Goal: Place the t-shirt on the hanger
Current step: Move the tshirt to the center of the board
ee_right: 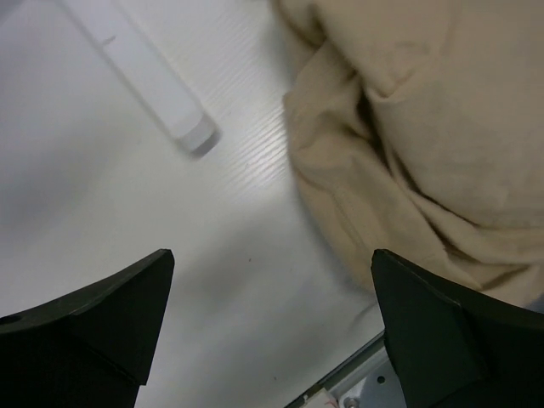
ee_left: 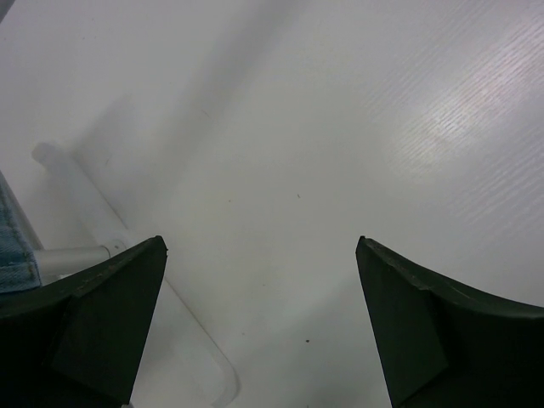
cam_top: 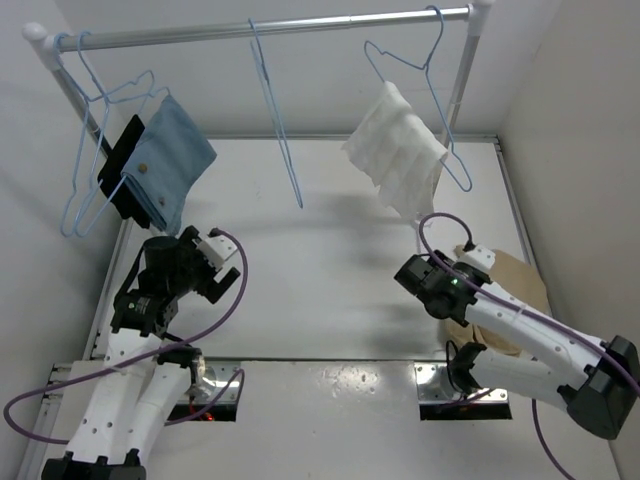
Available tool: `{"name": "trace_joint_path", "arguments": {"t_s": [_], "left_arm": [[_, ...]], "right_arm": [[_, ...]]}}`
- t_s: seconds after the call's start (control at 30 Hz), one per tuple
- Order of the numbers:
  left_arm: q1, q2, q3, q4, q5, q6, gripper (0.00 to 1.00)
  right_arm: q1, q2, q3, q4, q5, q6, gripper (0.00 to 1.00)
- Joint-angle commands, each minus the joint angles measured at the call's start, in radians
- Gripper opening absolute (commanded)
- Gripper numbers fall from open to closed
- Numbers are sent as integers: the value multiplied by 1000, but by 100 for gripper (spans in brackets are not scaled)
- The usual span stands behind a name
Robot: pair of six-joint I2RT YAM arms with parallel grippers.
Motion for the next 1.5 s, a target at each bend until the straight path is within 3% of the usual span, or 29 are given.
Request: {"name": "trace_joint_path", "arguments": {"t_s": [0.0,0.07,0.33,0.47,0.57,0.73,0.97,1.17,1.33,1.37,1.43,1.47], "left_arm": [[-15,-13,0,9,24,18,100],[-15,-22,0,9,33,18,100],[-26,-41,21,9,22,38,100],[-26,-50,12,9,-7,64,100],[-26,-50,12,9,-19,53,100],[-26,-50,12,9,-19,50,100],[-26,-73,12,9,-90,48,100],[-26,-62,3,32,-120,70,100],[-26,-48,3,32,-139,81,100],[-26,-48,-9,32,-139,81,100],[-26,-48,-22,41,-139,92,100],[-26,-48,-32,41,-128,92,100]], "right_arm": [[-24,-20,62,-197,149,243,99],[-33,-20,85,-286,186,284,99],[-104,-81,58,-286,213,328,99],[-136,-118,-43,-286,56,755,99],[-147,-91,-70,-286,75,838,98],[-226,80,48,-286,221,838,96],[-426,281,51,-248,235,792,96],[-601,354,41,-18,209,496,93],[-631,307,4,106,161,373,72],[-632,281,-11,135,152,352,48],[-642,211,-54,234,122,281,13],[-642,191,-79,292,111,252,6]]}}
